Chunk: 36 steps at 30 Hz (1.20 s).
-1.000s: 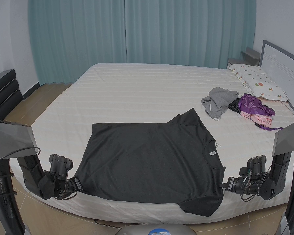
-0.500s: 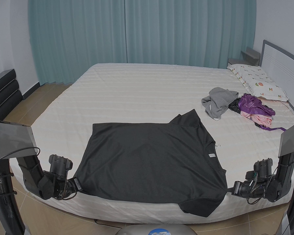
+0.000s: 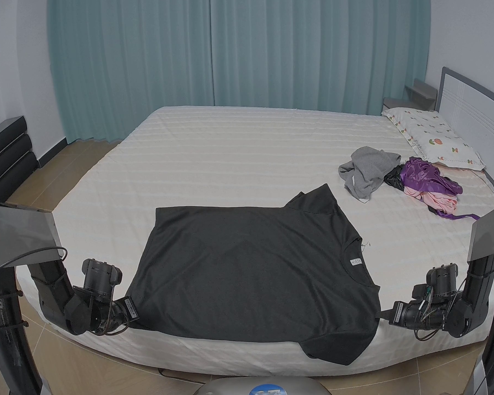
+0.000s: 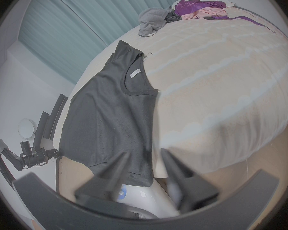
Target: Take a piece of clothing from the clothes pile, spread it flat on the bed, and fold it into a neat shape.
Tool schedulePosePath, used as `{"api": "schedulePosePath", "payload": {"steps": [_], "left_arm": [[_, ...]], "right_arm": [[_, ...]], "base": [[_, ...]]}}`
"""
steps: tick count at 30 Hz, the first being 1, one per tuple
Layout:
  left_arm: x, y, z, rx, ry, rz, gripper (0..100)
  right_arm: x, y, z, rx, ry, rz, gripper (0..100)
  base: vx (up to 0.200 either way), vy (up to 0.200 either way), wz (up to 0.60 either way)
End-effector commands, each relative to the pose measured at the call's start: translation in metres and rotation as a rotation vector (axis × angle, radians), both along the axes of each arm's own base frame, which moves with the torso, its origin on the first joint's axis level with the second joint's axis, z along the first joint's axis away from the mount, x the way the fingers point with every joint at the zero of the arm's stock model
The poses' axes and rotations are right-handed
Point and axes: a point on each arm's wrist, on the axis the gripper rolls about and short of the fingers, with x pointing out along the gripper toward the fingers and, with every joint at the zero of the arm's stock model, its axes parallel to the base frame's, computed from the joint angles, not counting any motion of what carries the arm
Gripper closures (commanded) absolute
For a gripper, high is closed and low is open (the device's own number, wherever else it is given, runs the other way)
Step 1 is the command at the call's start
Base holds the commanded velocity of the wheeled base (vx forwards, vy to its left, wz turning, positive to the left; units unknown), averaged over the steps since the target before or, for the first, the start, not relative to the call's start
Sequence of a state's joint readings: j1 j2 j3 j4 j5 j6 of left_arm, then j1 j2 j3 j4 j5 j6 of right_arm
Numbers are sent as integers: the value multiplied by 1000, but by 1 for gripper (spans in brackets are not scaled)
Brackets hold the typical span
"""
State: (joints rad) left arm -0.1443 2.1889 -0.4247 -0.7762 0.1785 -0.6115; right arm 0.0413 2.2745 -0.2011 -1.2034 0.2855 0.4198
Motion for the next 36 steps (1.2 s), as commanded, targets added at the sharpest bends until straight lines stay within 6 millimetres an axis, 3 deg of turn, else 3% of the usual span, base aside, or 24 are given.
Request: {"api": "schedulePosePath", "payload": {"steps": [1, 11, 22, 31, 36], "left_arm": [[3, 1, 8, -26, -39, -3, 0], [11, 7, 40, -197, -202, 12, 0], [21, 13, 45, -269, -266, 93, 0], [26, 15, 46, -293, -278, 123, 0], [27, 14, 47, -294, -282, 121, 0]], "right_arm": [[1, 7, 10, 9, -41, 31, 0], [17, 12, 26, 128, -96, -79, 0], [17, 12, 27, 208, -63, -156, 0], [16, 11, 26, 212, -57, -162, 0], [16, 11, 27, 212, -60, -162, 0]], "base": [[0, 0, 0], [0, 0, 0], [0, 0, 0], [0, 200, 0], [0, 0, 0]]}}
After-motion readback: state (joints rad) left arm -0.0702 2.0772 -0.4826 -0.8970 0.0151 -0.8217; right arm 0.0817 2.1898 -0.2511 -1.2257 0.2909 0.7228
